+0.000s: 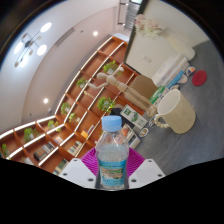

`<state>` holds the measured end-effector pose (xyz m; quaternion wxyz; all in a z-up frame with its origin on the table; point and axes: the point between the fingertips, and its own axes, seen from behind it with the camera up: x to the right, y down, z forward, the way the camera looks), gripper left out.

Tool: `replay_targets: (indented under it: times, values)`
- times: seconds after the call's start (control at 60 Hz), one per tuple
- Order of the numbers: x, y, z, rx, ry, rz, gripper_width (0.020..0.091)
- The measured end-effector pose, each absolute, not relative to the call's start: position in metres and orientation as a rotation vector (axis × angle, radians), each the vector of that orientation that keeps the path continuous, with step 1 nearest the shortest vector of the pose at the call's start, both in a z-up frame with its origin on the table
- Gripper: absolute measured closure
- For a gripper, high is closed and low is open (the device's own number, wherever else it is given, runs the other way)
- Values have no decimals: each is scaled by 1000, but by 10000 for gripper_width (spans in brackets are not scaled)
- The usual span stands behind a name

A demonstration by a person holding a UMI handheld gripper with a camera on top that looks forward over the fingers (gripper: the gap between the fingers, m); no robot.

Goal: Pour water

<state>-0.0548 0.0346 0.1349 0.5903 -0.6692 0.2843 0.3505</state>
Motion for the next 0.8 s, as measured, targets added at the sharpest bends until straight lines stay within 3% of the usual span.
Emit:
replay_targets:
  times: [0.067, 0.4, 0.6, 0.8]
  values:
    - [-45, 38, 153, -1467, 821, 955, 786]
    - [21, 71, 185, -991, 1303, 1419, 787]
    - [53, 84, 177, -773, 1480, 1564, 788]
    - [59, 86, 167, -770, 1534, 1579, 777]
